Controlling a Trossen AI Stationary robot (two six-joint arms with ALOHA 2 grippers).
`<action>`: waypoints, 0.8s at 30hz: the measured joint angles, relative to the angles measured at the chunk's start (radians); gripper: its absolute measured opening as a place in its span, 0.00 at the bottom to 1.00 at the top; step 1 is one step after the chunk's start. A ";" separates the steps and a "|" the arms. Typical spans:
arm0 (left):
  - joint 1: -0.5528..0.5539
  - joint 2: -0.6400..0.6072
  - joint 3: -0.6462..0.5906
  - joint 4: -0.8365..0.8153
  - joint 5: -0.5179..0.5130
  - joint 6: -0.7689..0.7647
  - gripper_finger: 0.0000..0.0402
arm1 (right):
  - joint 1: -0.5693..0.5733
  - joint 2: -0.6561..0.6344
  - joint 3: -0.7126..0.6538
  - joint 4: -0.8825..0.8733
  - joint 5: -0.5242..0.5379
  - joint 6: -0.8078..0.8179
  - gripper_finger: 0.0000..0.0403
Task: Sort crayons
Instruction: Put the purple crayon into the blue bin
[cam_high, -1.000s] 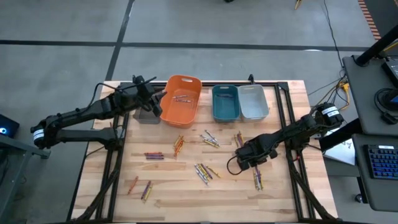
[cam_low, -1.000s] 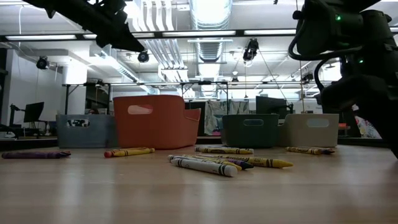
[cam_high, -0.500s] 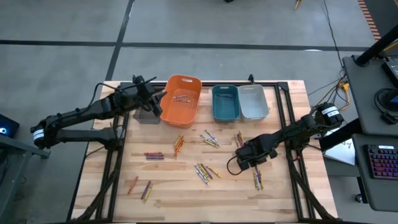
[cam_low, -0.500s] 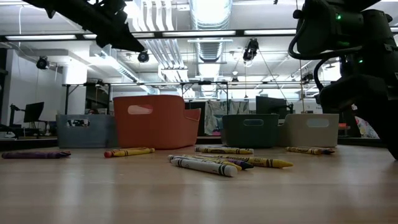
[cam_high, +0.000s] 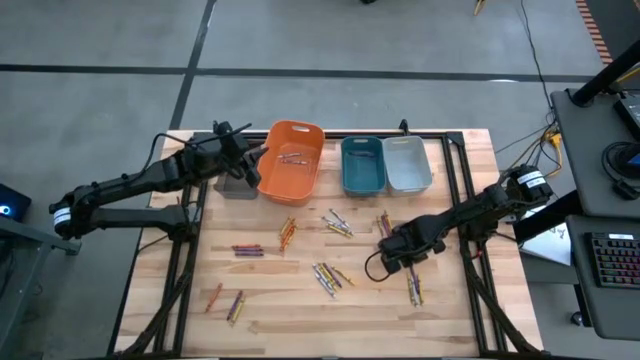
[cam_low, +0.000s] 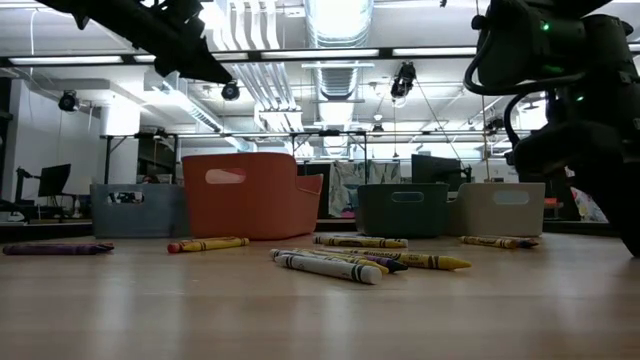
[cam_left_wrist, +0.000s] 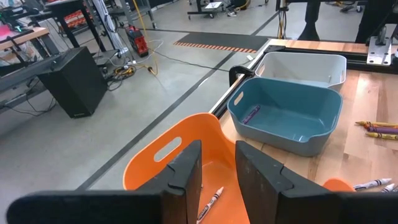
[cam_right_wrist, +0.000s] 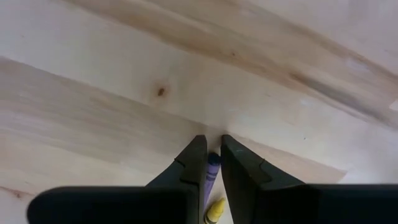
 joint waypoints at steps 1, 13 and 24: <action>0.000 0.000 0.000 0.000 0.000 0.000 0.20 | -0.005 0.000 0.000 0.000 0.005 -0.003 0.09; 0.000 0.000 0.000 0.001 0.000 -0.007 0.20 | -0.084 -0.041 0.005 -0.024 0.037 -0.068 0.09; 0.000 0.000 0.000 0.000 0.000 -0.018 0.20 | -0.046 -0.106 0.011 -0.060 -0.088 -0.029 0.26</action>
